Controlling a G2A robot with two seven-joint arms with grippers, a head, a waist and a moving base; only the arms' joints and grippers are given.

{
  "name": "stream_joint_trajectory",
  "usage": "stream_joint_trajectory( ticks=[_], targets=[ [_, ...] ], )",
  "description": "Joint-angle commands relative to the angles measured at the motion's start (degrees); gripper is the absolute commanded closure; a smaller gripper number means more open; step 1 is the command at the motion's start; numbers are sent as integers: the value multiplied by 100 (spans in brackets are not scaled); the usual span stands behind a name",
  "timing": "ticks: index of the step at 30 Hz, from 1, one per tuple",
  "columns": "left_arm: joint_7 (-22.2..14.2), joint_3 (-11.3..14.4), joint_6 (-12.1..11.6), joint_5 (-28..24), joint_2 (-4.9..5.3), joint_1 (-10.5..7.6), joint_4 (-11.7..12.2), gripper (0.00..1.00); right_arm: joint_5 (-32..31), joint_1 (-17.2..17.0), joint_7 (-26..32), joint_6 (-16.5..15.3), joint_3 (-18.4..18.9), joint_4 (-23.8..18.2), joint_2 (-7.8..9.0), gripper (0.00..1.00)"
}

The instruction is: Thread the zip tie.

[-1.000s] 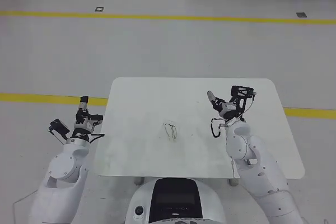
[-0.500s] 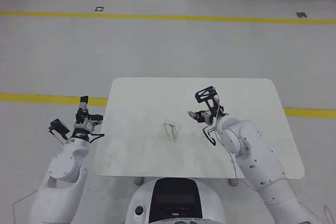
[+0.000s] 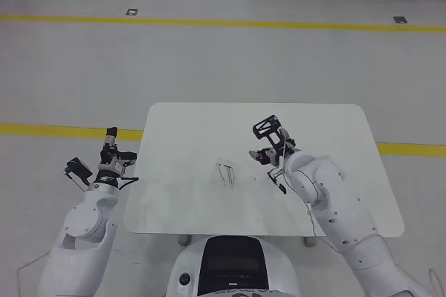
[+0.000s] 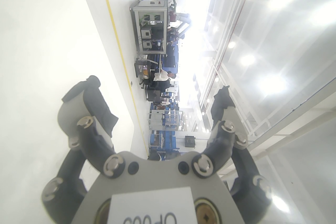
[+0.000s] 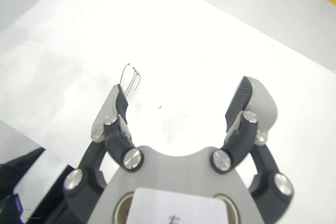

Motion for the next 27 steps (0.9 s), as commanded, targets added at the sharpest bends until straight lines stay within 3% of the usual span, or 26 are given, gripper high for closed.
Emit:
stream_joint_trajectory(
  ticks=[1,7,9,12,27],
  targets=[
    [0,0,0,0,0,0,0,0,47,220,473,-128,-129,8,-25,0],
    [0,0,0,0,0,0,0,0,360,1308,1754,-173,-877,566,-246,0],
    [0,0,0,0,0,0,0,0,692,1652,1946,113,-1135,913,-374,0],
    [0,0,0,0,0,0,0,0,1297,1989,2174,171,-1441,1364,-527,0],
    [0,0,0,0,0,0,0,0,1296,1980,2179,176,-1462,1375,-530,0]
  ],
)
